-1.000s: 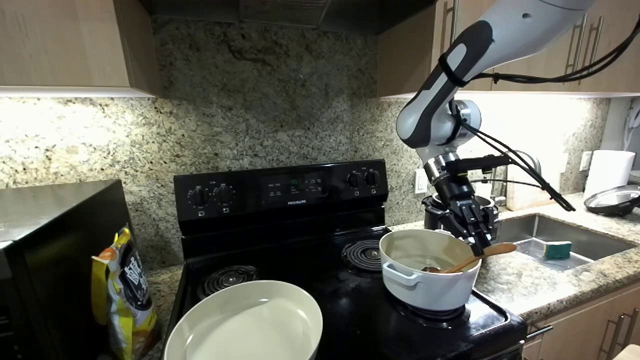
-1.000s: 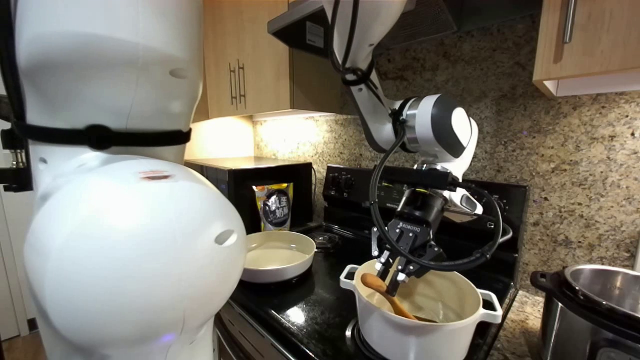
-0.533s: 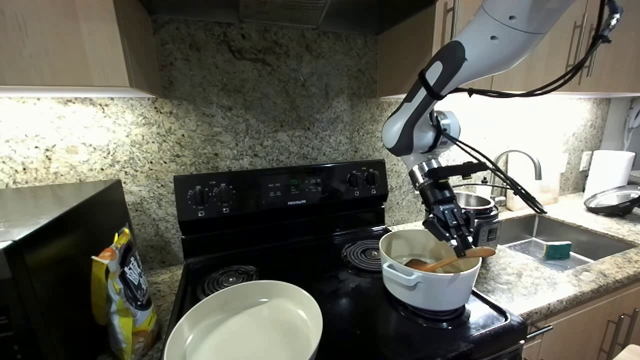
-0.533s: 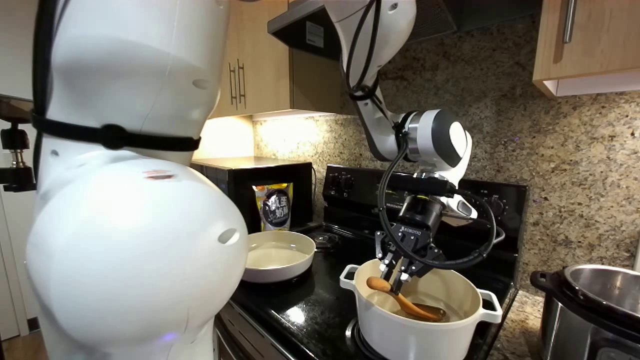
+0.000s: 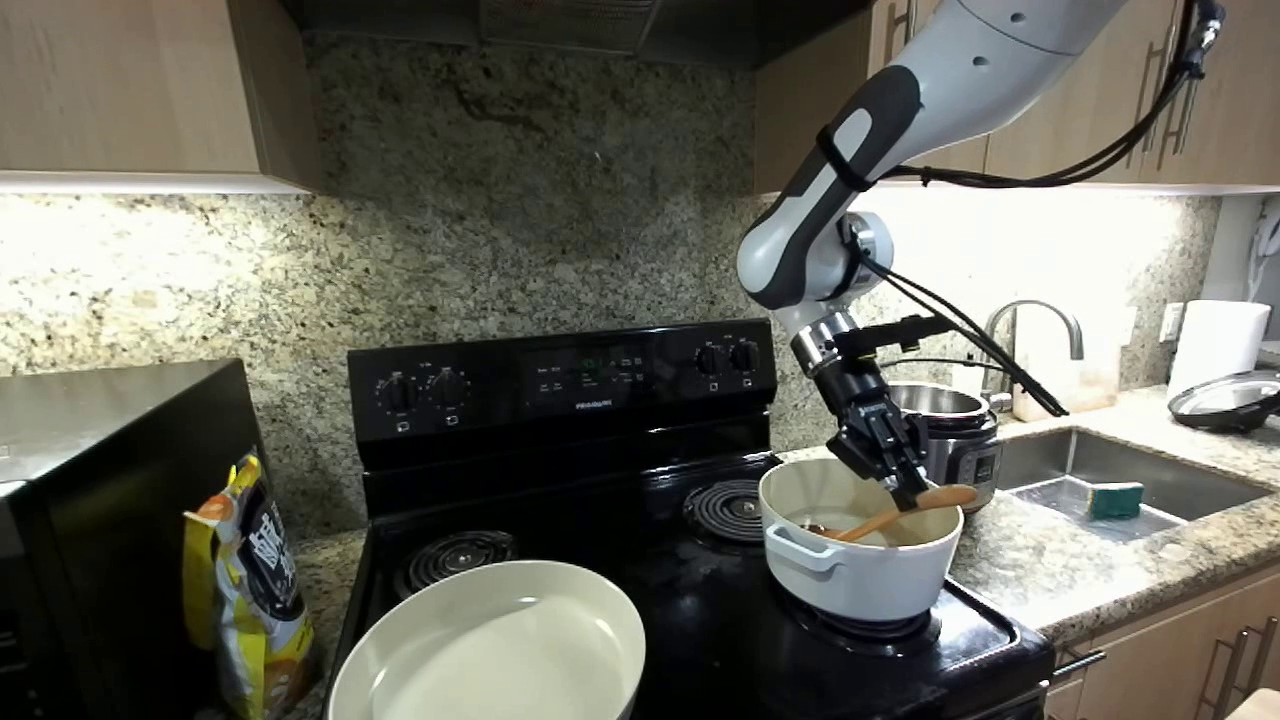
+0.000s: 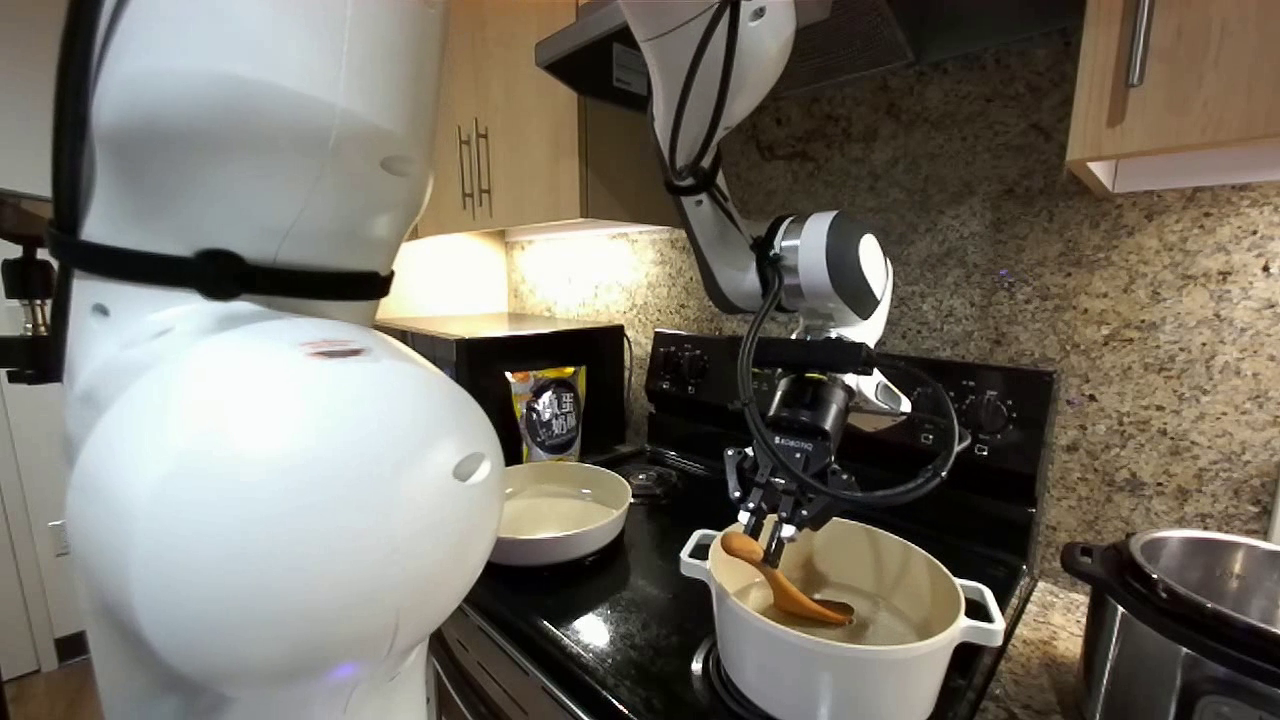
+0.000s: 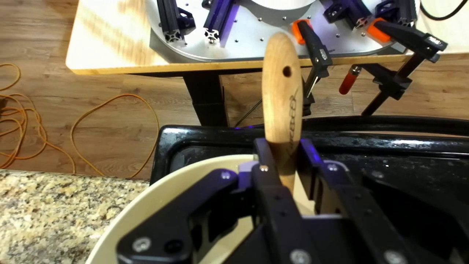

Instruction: Use the spatula to mix the water in the pot

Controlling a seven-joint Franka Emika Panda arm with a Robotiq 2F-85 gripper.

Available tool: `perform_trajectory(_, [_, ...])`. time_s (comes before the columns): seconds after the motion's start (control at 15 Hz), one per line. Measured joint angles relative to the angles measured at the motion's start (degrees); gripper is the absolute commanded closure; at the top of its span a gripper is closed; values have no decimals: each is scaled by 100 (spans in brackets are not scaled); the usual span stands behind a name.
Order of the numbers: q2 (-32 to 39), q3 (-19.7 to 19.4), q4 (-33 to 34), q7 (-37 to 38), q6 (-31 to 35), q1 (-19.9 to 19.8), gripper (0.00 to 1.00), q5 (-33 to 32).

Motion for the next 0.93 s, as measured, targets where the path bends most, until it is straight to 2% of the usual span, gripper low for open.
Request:
perform_trajectory(0.47, [-632, -235, -352, -3, 0, -154, 92, -497])
perform_trajectory(0.73, [-681, -360, -364, -3, 1, -269, 92, -482])
perform_trajectory(0.93, [-599, -255, -364, 13, 1, -202, 93, -458])
